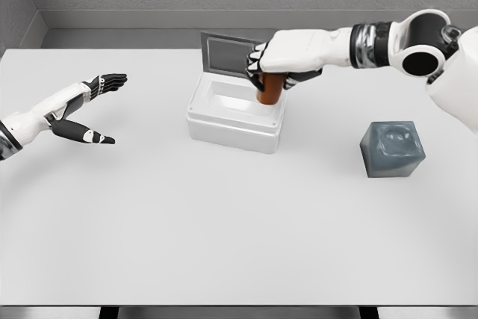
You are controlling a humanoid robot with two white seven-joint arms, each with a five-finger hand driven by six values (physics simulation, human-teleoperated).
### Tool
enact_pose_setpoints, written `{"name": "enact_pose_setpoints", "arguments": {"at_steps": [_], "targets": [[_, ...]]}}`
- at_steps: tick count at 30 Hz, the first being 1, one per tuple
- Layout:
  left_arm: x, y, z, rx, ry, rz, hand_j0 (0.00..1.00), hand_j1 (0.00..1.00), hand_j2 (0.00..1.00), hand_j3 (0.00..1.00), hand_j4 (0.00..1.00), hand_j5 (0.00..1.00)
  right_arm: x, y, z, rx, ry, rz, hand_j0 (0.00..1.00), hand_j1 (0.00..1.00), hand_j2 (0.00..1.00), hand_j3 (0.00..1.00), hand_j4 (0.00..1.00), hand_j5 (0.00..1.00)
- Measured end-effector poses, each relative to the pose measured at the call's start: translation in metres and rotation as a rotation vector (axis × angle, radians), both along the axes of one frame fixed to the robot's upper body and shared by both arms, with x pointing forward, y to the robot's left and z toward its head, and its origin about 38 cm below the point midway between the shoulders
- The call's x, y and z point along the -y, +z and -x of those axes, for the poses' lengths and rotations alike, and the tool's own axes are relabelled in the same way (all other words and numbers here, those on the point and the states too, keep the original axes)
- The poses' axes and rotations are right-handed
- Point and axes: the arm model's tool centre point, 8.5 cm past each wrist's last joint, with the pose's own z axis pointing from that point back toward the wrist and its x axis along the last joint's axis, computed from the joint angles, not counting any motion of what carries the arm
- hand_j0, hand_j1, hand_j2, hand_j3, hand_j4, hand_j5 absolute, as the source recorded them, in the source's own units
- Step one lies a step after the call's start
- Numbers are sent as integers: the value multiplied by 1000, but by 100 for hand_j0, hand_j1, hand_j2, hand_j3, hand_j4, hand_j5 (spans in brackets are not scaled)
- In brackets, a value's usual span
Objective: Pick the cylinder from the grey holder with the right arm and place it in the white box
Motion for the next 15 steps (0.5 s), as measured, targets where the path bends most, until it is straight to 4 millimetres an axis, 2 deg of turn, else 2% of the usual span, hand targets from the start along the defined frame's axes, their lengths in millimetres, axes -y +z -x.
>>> {"name": "enact_pose_setpoints", "arguments": {"at_steps": [15], "targets": [[0,0,0,0,0,0,100,100,100,100,100,100,4,-4,-6,-14,-23,6,10,10,10,10,10,10]]}}
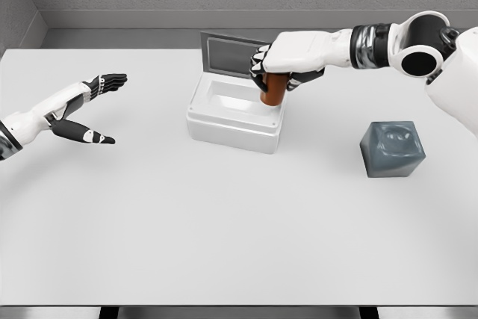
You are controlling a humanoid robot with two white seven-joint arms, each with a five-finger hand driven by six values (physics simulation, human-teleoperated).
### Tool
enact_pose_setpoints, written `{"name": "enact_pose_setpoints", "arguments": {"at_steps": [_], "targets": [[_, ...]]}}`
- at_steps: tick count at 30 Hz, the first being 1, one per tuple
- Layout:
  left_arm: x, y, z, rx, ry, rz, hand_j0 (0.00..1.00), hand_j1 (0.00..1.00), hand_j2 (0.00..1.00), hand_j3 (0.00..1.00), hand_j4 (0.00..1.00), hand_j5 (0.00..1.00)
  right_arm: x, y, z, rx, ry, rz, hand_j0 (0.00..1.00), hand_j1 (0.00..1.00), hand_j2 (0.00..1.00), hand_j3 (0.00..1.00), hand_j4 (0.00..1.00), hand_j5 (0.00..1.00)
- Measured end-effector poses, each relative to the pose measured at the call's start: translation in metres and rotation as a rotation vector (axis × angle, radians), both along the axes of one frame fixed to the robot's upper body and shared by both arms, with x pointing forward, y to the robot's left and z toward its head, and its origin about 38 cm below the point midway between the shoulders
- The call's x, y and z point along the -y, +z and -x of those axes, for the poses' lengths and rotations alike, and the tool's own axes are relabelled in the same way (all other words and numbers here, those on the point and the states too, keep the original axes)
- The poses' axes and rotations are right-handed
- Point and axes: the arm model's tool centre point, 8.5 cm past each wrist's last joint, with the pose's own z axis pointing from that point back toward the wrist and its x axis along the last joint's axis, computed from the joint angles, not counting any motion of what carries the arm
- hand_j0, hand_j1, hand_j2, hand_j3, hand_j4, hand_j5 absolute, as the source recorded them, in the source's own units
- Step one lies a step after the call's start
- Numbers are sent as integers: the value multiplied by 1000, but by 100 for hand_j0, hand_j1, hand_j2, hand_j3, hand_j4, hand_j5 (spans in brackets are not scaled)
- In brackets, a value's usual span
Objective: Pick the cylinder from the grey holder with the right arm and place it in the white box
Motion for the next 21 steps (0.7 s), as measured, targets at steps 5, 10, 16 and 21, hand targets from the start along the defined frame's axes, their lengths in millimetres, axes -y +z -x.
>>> {"name": "enact_pose_setpoints", "arguments": {"at_steps": [5,10,16,21], "targets": [[0,-1,0,-2,0,0,100,100,100,100,100,100,-3,-2,-2,-2,-2,2,10,10,10,10,10,10],[0,-1,0,-2,0,0,100,100,100,100,100,100,-4,-2,-4,0,-5,5,10,10,10,10,10,10],[0,-1,0,-2,0,0,100,100,100,100,100,100,-4,-5,-8,-7,-16,12,10,10,10,10,10,10],[0,0,0,-1,-1,0,100,100,100,100,100,100,-5,-11,-8,-16,-17,25,10,10,10,10,10,10]]}}
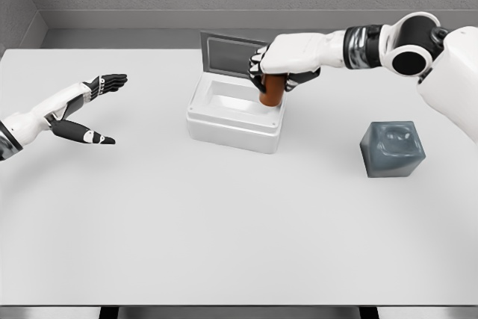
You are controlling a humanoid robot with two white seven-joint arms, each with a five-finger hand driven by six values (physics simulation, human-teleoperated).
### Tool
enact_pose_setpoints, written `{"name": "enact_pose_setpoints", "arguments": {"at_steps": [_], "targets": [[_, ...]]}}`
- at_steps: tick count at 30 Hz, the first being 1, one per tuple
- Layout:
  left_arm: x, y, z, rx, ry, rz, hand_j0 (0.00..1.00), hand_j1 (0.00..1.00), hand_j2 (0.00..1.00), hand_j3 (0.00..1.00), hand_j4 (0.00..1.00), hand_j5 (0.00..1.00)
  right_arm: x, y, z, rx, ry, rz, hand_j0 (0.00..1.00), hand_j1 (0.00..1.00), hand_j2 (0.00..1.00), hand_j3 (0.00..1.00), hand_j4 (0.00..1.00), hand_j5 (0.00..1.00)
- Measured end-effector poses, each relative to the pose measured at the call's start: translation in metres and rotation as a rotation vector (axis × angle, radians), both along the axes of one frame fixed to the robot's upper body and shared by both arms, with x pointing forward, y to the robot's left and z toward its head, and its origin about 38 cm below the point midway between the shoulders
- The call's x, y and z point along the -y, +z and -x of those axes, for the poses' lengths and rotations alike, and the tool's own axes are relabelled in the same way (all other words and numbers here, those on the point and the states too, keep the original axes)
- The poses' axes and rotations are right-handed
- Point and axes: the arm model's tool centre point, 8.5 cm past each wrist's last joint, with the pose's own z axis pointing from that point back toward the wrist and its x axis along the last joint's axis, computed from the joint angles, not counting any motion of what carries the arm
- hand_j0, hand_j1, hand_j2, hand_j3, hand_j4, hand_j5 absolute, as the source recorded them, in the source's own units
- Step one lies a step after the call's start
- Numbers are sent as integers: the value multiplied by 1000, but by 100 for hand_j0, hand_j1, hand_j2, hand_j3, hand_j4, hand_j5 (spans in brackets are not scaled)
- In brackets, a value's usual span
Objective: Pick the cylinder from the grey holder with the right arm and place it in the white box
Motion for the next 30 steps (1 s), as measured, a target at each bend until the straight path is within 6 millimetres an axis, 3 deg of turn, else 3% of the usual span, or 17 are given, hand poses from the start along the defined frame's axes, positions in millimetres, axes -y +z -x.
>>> {"name": "enact_pose_setpoints", "arguments": {"at_steps": [19,20,21,23,30], "targets": [[0,-1,0,-1,0,0,100,100,100,100,100,100,-1,0,0,4,2,7,12,12,12,12,12,12],[0,-1,0,-1,0,0,100,100,100,100,100,100,-1,0,0,4,2,7,26,26,26,26,26,26],[0,-1,0,-1,0,0,100,100,100,100,100,100,-1,0,0,5,3,8,67,67,67,67,67,67],[0,-1,0,-1,0,0,100,100,100,100,100,100,-1,0,0,13,3,17,98,98,98,98,98,98],[0,-1,1,-2,-1,0,100,100,100,100,100,100,-12,14,7,62,45,16,100,100,100,100,100,100]]}}
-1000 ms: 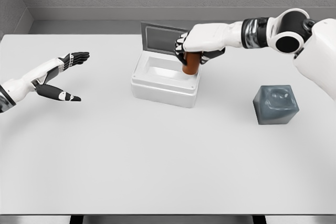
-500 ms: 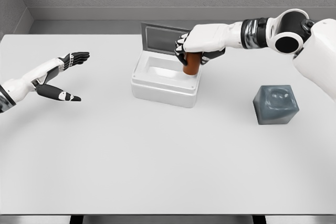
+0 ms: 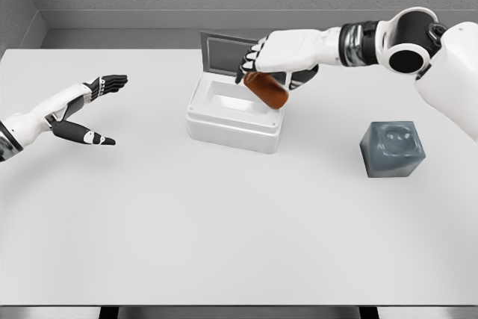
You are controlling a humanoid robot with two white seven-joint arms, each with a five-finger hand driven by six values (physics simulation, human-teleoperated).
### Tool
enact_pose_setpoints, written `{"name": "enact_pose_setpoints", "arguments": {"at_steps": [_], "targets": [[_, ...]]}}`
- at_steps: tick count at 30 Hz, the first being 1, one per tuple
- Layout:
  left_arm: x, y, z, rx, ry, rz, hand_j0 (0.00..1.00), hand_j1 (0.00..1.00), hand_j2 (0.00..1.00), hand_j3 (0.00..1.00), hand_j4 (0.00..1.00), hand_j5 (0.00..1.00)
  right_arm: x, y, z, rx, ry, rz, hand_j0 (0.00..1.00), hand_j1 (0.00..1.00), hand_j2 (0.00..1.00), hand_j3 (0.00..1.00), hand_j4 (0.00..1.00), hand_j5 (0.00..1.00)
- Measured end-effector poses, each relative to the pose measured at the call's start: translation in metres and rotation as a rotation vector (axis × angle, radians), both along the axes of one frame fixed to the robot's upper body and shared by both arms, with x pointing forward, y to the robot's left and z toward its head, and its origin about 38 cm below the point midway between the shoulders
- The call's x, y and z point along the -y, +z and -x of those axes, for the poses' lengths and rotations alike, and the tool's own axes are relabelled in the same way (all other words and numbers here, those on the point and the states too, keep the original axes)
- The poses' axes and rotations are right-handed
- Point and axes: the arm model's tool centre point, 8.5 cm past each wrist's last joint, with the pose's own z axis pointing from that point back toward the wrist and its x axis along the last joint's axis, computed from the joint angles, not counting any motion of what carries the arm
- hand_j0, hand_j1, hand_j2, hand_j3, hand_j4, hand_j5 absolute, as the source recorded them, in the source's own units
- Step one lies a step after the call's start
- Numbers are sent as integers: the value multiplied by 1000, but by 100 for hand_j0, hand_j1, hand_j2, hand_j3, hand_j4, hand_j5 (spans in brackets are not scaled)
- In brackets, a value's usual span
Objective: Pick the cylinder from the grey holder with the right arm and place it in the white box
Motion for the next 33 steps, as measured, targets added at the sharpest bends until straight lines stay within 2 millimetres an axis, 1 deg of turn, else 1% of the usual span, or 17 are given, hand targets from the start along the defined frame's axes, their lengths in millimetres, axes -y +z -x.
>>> {"name": "enact_pose_setpoints", "arguments": {"at_steps": [3,5,6,7,8,10,11,13,14,16,19,23,27,28,29,31,33], "targets": [[0,0,0,0,0,0,100,100,100,100,100,100,-4,25,9,60,33,-50,100,100,100,100,100,100],[0,0,0,1,-1,0,100,100,100,100,100,100,3,43,17,106,40,-81,100,100,100,100,100,100],[0,0,0,1,-1,0,100,100,100,100,100,100,11,49,20,121,33,-90,100,100,100,100,100,100],[0,0,0,1,-1,0,100,100,100,100,100,100,21,43,23,113,16,-91,100,100,100,100,100,100],[0,0,0,1,-1,0,100,100,100,100,100,100,34,42,24,115,-5,-86,100,100,100,100,100,100],[0,1,0,2,0,0,100,100,100,100,100,100,70,21,28,77,-77,-74,100,100,100,100,100,100],[0,4,-3,8,2,1,100,100,100,100,100,100,90,16,31,67,-119,-71,100,100,100,100,100,100],[-1,11,-8,9,12,2,100,100,100,100,100,100,125,19,33,74,-189,-55,100,100,100,100,100,100],[-1,14,-11,10,15,3,100,100,100,100,100,100,136,20,34,78,-212,-47,100,100,100,100,100,100],[-1,13,-11,0,20,6,100,100,100,100,100,100,149,24,36,87,-238,-38,100,100,100,100,100,100],[3,10,-12,-8,19,15,100,100,100,100,100,100,157,30,37,98,-253,-33,100,100,100,100,100,100],[6,9,-13,-13,17,21,100,100,100,100,100,100,159,31,38,102,-257,-31,100,100,100,100,100,100],[7,10,-14,-11,17,24,100,100,100,100,100,100,160,26,39,91,-260,-28,100,100,100,100,100,100],[9,14,-16,-2,16,26,100,100,100,100,100,100,160,26,39,91,-260,-28,100,100,100,100,100,100],[11,22,-22,13,14,30,100,100,100,100,100,100,161,26,39,91,-260,-28,100,100,100,100,100,100],[21,46,-39,42,15,44,100,100,100,100,100,100,161,26,39,90,-261,-28,100,100,100,100,100,100],[35,88,-69,99,24,66,100,100,100,100,100,100,161,25,39,89,-261,-28,100,100,100,100,100,100]]}}
